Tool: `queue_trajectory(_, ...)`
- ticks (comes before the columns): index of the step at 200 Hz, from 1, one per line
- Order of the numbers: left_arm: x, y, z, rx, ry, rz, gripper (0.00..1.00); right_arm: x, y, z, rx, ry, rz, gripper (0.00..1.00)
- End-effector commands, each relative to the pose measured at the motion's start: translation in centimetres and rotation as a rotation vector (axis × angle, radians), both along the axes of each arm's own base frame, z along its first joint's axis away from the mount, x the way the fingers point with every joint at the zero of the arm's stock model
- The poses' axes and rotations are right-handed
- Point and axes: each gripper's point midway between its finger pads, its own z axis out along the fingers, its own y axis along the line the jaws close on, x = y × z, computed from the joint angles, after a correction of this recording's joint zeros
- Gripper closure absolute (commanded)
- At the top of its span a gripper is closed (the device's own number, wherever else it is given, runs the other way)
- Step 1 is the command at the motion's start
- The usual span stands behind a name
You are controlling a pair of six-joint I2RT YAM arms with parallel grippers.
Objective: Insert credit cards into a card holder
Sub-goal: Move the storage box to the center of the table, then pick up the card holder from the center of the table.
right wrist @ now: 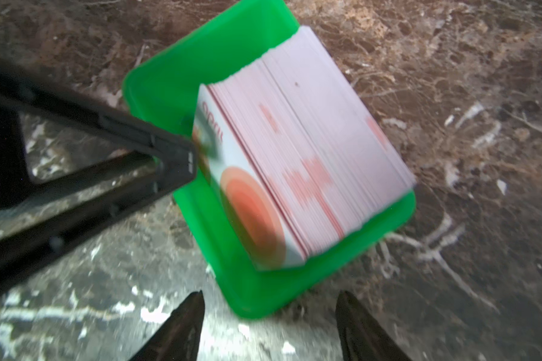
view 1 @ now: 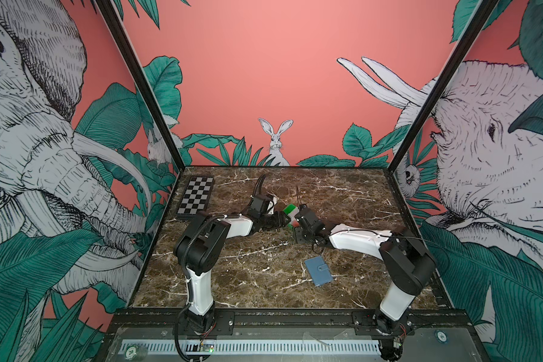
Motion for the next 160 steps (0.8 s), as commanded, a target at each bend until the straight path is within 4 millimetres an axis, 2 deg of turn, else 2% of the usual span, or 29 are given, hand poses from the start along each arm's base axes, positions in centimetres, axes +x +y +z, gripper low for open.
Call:
queue_trajectory(1, -1.9, 1.0, 2.3, -0.037, -0.029, -0.007, 0.35, -1.3, -0.4, 2.1, 0.066, -0.028, 0.012, 0.34)
queue_trajectory(44, -6.7, 2.4, 3.6, -0.087, -0.017, -0.011, 0.35, -5.6, -4.7, 2.9, 0.06, -0.007, -0.022, 0.32)
queue_trajectory(83, -11.2, 2.2, 2.9, -0.065, 0.017, -0.041, 0.34, -9.6, -8.0, 2.5, 0.051, 0.058, -0.049, 0.31)
queue_trajectory(108, -12.9, 1.9, 2.3, -0.076, 0.028, -0.035, 0.34, -12.2, -9.3, 1.5, 0.035, 0.128, -0.042, 0.36)
queue_trajectory(116, -14.2, 1.0, 2.2, -0.083, 0.029, -0.062, 0.35, -12.9, -9.5, 1.2, 0.036, 0.143, -0.041, 0.39)
queue_trajectory(160, -16.4, -1.3, 1.1, -0.091, 0.016, -0.078, 0.36, -15.6, -10.2, -0.4, 0.079, 0.228, -0.047, 0.51)
